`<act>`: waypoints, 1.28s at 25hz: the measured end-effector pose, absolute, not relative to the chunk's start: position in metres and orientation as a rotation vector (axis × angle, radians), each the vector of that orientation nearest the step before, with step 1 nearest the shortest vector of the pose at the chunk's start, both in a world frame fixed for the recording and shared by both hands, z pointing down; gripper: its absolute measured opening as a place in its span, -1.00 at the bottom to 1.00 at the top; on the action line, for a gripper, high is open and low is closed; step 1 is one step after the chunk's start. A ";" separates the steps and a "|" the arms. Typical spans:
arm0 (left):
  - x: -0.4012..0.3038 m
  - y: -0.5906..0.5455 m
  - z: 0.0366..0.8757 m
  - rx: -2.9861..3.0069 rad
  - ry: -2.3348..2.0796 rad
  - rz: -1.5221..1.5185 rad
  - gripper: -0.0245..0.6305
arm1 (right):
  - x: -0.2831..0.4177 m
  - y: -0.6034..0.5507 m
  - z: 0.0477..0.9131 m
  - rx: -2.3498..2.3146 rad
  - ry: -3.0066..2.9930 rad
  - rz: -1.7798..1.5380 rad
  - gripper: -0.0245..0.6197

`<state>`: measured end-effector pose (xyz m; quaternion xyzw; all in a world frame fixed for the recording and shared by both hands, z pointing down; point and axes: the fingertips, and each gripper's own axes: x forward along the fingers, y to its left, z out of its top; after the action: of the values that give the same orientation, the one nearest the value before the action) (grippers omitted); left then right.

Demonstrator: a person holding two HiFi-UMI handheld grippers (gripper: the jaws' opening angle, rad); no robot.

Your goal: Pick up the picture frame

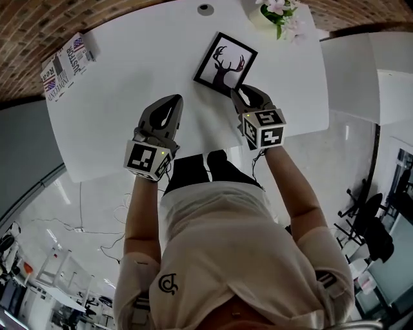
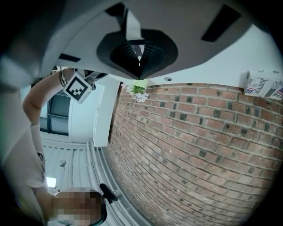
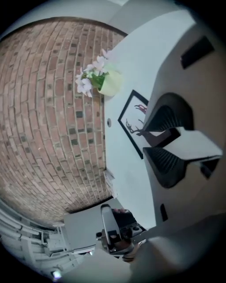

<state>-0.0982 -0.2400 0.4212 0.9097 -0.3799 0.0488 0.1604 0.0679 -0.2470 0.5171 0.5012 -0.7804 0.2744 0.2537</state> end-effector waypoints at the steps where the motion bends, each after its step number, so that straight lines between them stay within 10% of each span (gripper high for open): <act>1: -0.096 -0.241 0.427 2.600 -1.090 0.155 -0.89 | 0.071 -0.250 0.528 1.355 -2.089 0.771 -0.55; 32: -0.080 -0.205 0.474 2.596 -1.049 0.268 -0.89 | 0.101 -0.232 0.616 1.404 -1.780 0.987 -0.43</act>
<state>-0.0804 -0.2045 0.4743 0.9105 -0.3678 0.0941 0.1638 0.1007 -0.2315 0.6162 0.5364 -0.6801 0.3769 0.3281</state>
